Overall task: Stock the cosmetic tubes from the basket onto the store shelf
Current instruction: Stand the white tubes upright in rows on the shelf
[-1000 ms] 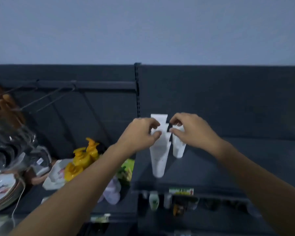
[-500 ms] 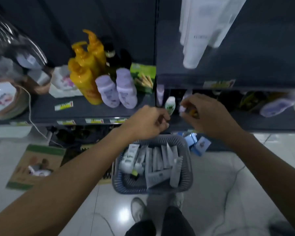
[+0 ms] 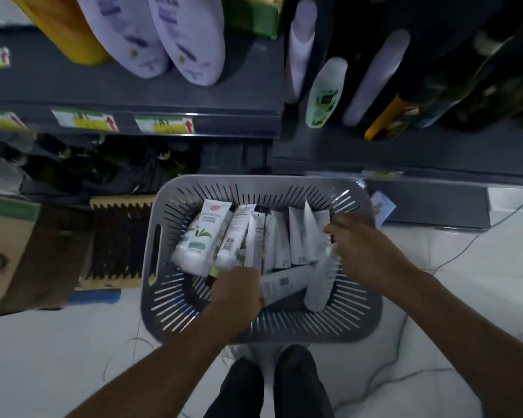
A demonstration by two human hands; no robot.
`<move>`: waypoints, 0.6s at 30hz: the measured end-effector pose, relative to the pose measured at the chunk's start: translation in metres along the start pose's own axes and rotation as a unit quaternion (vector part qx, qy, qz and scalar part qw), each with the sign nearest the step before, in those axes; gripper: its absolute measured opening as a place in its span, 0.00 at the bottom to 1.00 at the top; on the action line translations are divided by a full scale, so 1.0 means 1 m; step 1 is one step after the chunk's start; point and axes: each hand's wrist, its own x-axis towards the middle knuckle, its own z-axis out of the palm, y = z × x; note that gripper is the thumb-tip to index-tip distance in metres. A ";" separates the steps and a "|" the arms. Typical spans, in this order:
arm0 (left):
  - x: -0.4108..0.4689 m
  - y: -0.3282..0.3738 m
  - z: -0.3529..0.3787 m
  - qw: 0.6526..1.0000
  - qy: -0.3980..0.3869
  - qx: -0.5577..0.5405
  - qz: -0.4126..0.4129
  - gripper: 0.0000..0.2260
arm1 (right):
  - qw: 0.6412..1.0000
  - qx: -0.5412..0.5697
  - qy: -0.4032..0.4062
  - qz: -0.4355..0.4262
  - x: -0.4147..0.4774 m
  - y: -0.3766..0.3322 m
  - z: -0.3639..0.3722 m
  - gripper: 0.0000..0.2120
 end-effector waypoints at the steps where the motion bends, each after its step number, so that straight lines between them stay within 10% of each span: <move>1: 0.003 0.002 0.005 1.000 0.003 -0.002 -0.018 0.17 | 0.999 -0.040 -0.008 0.000 0.003 -0.001 0.004 0.18; 18: 0.007 0.009 -0.014 0.998 0.040 -0.027 -0.040 0.15 | 1.000 -0.005 -0.003 -0.027 0.015 -0.008 0.003 0.08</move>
